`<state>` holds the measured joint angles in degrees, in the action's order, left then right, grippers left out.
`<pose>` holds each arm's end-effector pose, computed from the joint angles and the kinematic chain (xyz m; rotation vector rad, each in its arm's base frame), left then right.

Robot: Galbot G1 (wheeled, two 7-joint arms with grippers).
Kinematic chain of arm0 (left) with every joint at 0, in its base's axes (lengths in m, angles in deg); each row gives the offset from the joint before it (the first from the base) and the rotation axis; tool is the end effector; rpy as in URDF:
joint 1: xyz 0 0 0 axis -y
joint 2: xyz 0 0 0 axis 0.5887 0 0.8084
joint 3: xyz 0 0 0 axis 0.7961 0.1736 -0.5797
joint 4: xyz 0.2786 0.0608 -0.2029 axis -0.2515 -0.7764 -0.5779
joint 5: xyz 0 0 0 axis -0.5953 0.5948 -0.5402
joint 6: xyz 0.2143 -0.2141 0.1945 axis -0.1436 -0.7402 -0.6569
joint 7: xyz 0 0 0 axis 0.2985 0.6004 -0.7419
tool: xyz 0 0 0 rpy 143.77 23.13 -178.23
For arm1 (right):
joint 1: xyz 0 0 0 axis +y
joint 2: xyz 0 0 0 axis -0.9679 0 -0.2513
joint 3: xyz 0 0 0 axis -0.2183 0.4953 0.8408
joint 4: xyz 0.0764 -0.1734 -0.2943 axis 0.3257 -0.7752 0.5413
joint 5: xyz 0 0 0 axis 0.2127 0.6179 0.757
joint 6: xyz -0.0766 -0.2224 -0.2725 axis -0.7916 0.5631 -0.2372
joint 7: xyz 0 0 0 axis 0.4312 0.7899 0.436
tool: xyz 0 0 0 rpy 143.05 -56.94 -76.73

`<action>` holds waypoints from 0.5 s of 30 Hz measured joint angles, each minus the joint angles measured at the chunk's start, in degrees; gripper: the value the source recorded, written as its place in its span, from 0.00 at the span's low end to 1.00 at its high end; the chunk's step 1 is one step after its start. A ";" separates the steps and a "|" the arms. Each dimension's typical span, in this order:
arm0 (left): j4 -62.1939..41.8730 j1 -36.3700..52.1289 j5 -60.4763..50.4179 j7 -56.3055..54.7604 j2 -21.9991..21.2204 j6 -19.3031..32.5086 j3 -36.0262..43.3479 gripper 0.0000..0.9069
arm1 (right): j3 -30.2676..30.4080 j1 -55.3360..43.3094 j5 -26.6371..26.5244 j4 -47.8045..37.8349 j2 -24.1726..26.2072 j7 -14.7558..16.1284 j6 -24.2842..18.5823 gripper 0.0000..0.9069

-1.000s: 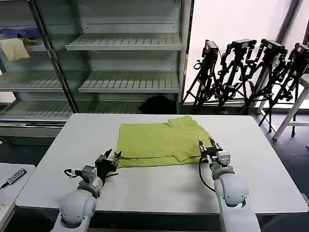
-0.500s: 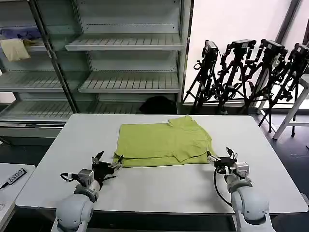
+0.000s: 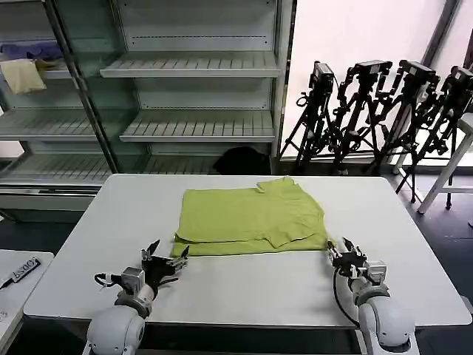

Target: Fold and organize the clothes.

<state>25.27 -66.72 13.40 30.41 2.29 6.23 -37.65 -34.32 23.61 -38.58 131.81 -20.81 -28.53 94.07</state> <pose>0.2789 0.0441 -0.2793 -0.2149 -2.7694 -0.1484 0.3013 -0.0839 -0.2951 0.0342 -2.7618 0.0817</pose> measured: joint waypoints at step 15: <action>-0.93 -1.28 0.05 0.87 0.44 0.13 -0.11 0.02 | 0.46 0.63 1.41 0.52 0.18 0.06 0.08 0.00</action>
<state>24.34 -68.00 13.45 31.27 2.73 6.36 -37.76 -33.86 24.24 -37.17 132.33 -20.63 -28.48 94.15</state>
